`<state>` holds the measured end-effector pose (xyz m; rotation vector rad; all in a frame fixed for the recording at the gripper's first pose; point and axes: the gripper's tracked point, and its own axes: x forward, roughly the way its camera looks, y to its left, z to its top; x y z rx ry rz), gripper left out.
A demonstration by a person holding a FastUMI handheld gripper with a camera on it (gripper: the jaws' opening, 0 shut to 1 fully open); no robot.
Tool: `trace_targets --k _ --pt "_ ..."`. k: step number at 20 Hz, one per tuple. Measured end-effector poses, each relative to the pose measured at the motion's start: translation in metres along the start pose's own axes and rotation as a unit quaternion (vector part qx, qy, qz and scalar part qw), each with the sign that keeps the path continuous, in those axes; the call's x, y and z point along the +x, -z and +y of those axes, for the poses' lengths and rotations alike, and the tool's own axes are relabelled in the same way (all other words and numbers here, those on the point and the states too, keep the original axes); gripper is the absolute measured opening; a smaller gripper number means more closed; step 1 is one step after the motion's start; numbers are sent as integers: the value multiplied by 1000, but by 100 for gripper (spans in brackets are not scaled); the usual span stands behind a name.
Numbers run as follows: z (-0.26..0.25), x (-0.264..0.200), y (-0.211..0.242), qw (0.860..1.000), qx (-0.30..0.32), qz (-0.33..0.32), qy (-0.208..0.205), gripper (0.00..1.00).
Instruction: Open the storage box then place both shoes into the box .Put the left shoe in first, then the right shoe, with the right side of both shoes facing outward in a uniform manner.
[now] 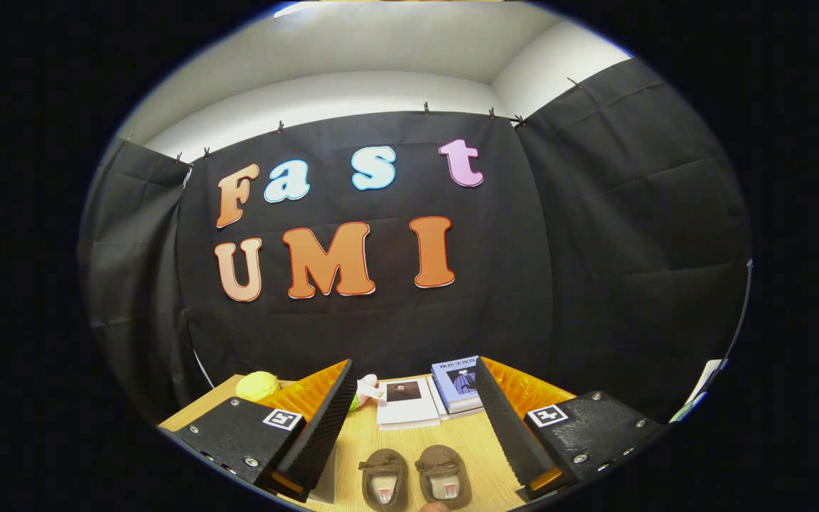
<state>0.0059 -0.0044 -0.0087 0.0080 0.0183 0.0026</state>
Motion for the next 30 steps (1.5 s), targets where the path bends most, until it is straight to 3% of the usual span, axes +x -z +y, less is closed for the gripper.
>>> trace_targets --k 6,11,14,19,22,26,30 --pt "13 5 11 1000 2 8 -21 99" --pt "58 10 57 990 62 68 -109 99" --pt "75 17 89 982 81 104 -138 99" --pt "109 25 131 954 158 165 -195 98" --pt "129 29 155 928 217 197 -229 98" --pt "133 39 192 908 260 236 -231 98" --pt "152 43 224 878 302 275 -249 98"
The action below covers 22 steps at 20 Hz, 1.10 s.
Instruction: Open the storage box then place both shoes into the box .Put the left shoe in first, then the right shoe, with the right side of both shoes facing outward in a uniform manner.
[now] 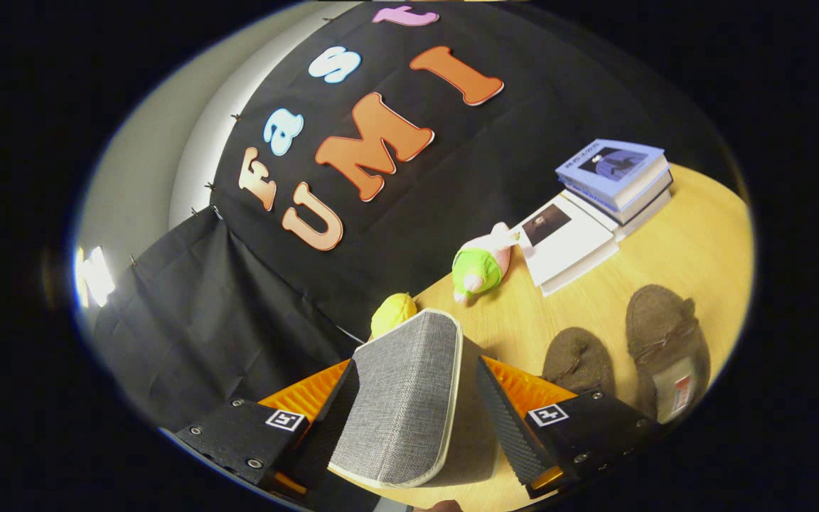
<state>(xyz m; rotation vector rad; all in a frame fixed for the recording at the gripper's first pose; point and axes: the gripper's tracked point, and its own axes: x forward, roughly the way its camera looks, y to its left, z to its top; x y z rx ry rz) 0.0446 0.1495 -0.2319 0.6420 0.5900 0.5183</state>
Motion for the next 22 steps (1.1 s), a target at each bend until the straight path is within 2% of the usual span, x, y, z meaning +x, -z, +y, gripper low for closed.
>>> trace_targets --k 6,14,16,17,18,22 --pt "-1 22 29 998 44 43 -33 98" --pt "-7 43 53 991 100 81 -42 98" --pt "-1 42 53 988 117 82 -55 92" --pt "0 40 51 988 120 81 -55 81" --pt "-2 40 50 989 119 77 -50 77" --pt "-8 34 39 989 127 62 -40 65"
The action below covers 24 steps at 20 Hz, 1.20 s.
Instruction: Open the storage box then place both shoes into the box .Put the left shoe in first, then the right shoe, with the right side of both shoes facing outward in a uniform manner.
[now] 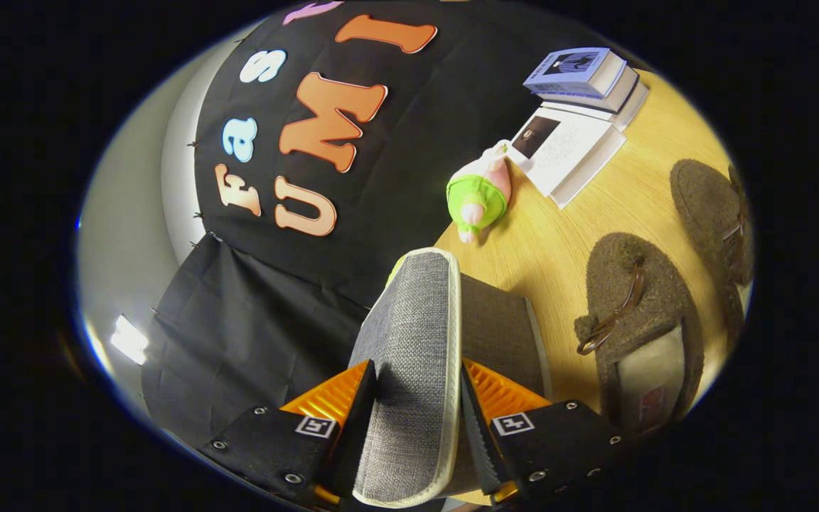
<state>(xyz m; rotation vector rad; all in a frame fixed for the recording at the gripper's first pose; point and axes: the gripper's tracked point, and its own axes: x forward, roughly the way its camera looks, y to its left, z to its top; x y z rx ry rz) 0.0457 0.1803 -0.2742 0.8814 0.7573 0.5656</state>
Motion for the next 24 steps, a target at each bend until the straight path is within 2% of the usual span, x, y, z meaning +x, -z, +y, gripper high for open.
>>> trace_targets --k 2,3,5,7,9,17,24 --pt "0 -6 -10 1000 8 -19 3 53" --pt "1 -7 -15 1000 14 -27 5 39" --pt "8 -11 -16 999 20 -31 2 19" --pt "17 -15 -16 999 18 -31 4 8" --pt "28 -19 -16 999 1 -35 14 2" --pt "99 -29 -16 998 -30 -61 -2 2" --pt "174 -11 -1 995 -61 -66 -33 2"
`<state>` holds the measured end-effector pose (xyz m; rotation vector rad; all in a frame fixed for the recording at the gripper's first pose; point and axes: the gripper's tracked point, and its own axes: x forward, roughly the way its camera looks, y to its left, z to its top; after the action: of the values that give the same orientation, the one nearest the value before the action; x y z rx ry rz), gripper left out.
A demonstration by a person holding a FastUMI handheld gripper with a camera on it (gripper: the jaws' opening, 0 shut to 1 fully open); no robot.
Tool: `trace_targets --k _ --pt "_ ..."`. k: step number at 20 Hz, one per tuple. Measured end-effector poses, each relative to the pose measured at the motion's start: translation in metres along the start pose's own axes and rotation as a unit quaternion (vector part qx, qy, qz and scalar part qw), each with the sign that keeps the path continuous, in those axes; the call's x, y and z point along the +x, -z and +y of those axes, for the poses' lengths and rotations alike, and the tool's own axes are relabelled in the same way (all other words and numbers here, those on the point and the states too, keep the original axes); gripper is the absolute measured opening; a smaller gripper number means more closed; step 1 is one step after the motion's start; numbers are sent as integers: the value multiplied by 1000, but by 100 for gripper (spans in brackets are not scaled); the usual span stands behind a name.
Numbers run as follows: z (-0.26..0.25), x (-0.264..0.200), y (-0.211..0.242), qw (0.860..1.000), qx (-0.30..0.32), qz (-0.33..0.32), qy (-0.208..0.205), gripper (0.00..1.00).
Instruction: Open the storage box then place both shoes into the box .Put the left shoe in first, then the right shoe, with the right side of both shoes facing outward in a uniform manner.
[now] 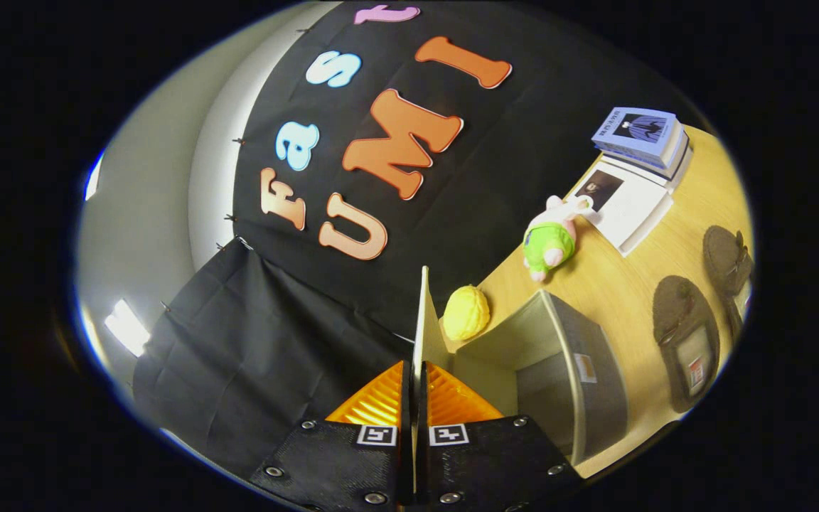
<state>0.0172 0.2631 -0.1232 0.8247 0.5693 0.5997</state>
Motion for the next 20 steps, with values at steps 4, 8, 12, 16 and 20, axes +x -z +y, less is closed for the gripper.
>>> trace_targets --k 4,8,12,16,20 --pt "43 18 25 999 -6 13 -37 2" --pt "69 39 49 998 8 25 -50 3" --pt "89 58 77 997 -7 51 -59 7" --pt "102 62 111 991 -65 89 -78 21" --pt "95 59 118 985 -119 99 -73 85"
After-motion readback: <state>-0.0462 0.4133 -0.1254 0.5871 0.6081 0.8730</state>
